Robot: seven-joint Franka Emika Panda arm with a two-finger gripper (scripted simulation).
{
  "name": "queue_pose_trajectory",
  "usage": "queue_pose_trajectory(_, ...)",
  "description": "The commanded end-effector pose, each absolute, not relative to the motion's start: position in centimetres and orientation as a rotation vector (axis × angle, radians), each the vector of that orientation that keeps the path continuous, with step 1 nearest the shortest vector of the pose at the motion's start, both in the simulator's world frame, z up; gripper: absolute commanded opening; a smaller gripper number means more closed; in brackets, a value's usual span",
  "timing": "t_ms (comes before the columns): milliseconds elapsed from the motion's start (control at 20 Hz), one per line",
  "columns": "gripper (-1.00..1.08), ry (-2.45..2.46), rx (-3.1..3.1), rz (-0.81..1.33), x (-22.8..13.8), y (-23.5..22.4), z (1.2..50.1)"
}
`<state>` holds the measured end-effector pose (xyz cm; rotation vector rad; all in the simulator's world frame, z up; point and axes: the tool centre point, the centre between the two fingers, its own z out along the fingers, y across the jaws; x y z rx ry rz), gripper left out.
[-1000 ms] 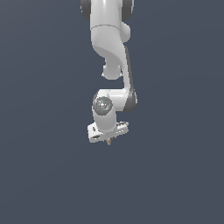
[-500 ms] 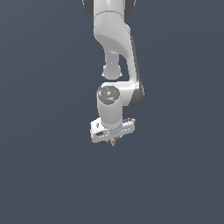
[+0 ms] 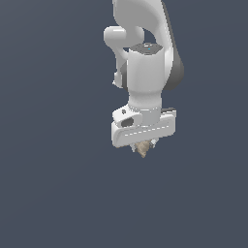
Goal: Pick up the object and move it to a goal position.
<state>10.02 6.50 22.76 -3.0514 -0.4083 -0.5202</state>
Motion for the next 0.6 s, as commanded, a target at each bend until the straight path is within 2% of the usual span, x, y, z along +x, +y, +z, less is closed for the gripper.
queue_pose_trajectory(0,-1.0,-0.404,-3.037,-0.654,10.6,8.3,27.5)
queue_pose_trajectory(550,-1.0,-0.382,-2.955,-1.118,9.5,14.3,44.0)
